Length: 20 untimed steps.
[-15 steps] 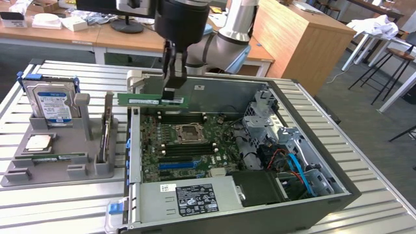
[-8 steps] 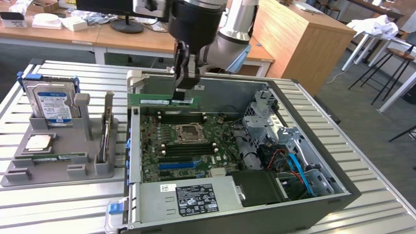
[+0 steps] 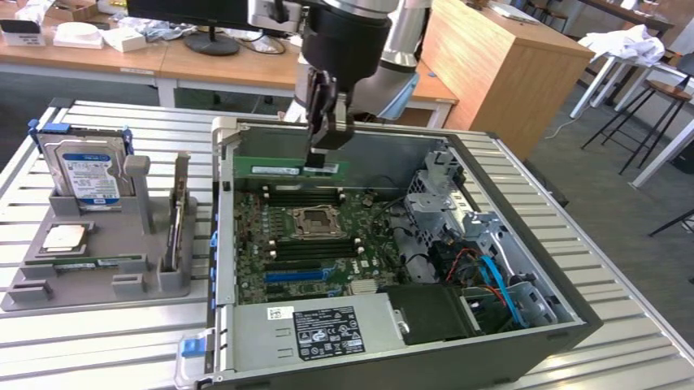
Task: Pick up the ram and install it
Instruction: 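Pick up the ram and move it above insertion slot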
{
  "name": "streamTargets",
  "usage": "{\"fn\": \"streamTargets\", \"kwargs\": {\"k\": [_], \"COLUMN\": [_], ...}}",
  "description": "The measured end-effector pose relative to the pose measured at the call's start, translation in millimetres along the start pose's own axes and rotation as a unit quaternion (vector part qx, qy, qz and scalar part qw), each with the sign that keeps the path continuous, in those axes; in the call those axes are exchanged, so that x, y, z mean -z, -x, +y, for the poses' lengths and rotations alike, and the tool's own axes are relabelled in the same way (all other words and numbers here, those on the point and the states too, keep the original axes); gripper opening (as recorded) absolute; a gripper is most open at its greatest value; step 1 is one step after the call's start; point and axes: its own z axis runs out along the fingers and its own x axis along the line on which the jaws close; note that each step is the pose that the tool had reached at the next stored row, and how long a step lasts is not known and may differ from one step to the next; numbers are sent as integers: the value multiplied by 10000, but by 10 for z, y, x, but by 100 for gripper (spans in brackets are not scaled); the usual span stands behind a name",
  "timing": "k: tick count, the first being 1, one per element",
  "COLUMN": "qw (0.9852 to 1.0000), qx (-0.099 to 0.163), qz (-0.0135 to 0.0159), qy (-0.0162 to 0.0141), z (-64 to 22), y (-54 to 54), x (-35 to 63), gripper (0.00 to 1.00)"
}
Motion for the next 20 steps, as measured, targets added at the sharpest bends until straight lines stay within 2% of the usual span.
{"fn": "streamTargets", "kwargs": {"k": [15,20], "qw": [10000,10000], "qx": [0,0], "qz": [0,0], "qy": [0,0], "z": [-384,-408], "y": [9,10], "x": [14,15], "gripper": [11,11]}}
